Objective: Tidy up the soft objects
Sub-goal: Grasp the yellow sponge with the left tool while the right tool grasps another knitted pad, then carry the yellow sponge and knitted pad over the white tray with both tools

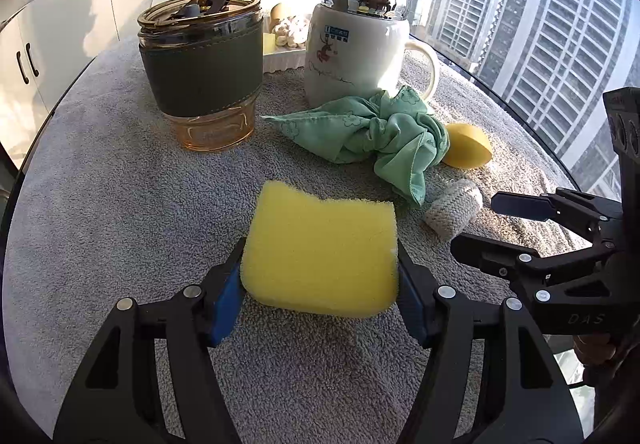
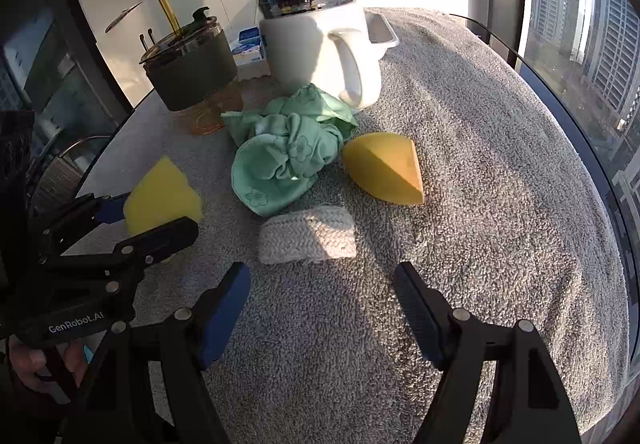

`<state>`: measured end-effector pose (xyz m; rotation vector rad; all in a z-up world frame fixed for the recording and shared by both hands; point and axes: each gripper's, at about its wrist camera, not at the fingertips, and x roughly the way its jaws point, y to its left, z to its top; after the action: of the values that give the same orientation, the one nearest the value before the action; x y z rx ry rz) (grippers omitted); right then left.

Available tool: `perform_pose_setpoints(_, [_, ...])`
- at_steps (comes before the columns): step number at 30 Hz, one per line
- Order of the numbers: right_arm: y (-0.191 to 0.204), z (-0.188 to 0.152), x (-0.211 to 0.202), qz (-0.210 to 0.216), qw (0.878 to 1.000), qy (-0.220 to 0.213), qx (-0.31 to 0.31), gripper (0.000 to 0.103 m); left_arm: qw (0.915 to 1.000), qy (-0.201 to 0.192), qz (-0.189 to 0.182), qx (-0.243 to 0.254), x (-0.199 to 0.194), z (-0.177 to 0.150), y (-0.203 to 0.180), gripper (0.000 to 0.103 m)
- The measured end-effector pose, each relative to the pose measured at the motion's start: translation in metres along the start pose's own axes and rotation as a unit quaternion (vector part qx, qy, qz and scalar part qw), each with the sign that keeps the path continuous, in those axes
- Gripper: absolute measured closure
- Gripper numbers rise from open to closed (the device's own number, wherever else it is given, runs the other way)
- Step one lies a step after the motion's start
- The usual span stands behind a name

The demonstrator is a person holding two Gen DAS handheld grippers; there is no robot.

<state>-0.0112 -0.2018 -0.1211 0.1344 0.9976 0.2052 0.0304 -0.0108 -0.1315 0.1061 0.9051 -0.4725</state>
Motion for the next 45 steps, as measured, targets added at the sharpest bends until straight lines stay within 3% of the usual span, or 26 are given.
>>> perform_pose_setpoints(6, [0.013, 0.01, 0.013, -0.008, 1.0, -0.005, -0.019, 0.027, 0.9998, -0.002, 0.004, -0.021, -0.003, -0.004, 0.011, 0.04])
perform_pose_setpoints(12, [0.035, 0.009, 0.021, -0.062, 0.995, -0.009, -0.075, 0.044, 0.9995, -0.006, 0.008, -0.03, -0.006, -0.004, 0.02, 0.04])
perform_pose_setpoints(21, [0.036, -0.001, -0.004, -0.039, 0.997, -0.002, -0.066, 0.047, 0.9993, -0.007, 0.014, -0.034, -0.012, -0.004, 0.024, 0.04])
perform_pose_setpoints(29, [0.014, -0.006, -0.03, -0.061, 0.997, -0.01, -0.045, 0.047, 0.9978, -0.005, 0.035, -0.056, -0.017, -0.008, 0.047, 0.04])
perform_pose_setpoints(45, [-0.057, 0.017, -0.031, -0.125, 0.992, -0.014, 0.012, 0.047, 0.9925, -0.011, 0.081, -0.091, -0.014, 0.004, 0.093, 0.04])
